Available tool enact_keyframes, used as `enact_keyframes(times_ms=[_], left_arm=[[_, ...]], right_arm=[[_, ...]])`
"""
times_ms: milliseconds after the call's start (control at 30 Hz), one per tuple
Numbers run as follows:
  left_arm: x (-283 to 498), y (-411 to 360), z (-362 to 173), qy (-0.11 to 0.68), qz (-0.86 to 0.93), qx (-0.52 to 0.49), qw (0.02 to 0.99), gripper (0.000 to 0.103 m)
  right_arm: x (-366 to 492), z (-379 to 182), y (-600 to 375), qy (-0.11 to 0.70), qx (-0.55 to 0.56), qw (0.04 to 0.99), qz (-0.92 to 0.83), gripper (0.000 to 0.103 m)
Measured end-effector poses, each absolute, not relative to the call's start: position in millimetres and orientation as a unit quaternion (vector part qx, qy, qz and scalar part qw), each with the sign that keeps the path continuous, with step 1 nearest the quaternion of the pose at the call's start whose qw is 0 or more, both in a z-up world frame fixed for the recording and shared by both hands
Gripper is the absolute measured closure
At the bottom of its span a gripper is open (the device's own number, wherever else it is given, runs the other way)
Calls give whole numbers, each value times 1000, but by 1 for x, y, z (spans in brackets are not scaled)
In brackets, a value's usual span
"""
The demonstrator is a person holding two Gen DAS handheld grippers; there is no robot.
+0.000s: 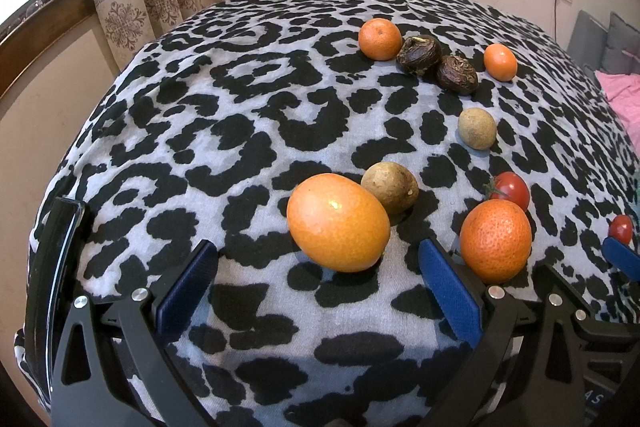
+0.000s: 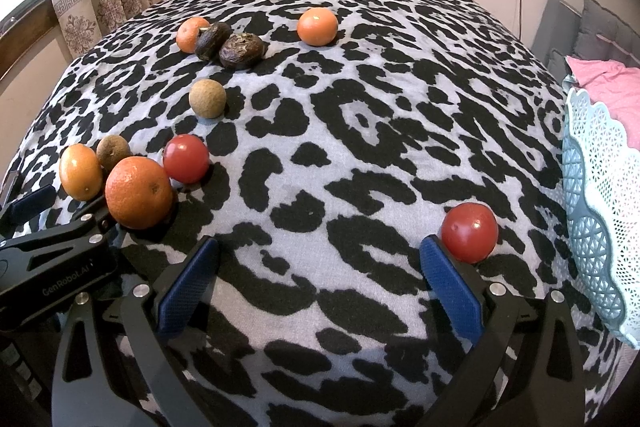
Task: Organize fruits
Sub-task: 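Move the right gripper onto the red tomato and close on it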
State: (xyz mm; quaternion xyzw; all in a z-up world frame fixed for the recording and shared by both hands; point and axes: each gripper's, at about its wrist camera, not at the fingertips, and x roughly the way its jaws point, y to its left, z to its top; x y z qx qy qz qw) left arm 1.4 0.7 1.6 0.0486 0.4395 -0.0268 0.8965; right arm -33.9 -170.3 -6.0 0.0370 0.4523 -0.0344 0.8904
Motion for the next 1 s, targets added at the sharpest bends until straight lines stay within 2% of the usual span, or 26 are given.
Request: enact_keyframes(times_ms=[300, 633, 1000], left_arm=[[1, 16, 15, 438, -69, 15, 896, 5], [-11, 36, 45, 397, -94, -15, 913, 5], [-26, 52, 37, 389, -93, 1, 917, 5]], right_arm=[[-44, 16, -169, 413, 19, 910, -34, 2], [-77, 69, -191, 304, 67, 950, -1, 2], [-112, 75, -215, 276, 112, 954, 23, 2]])
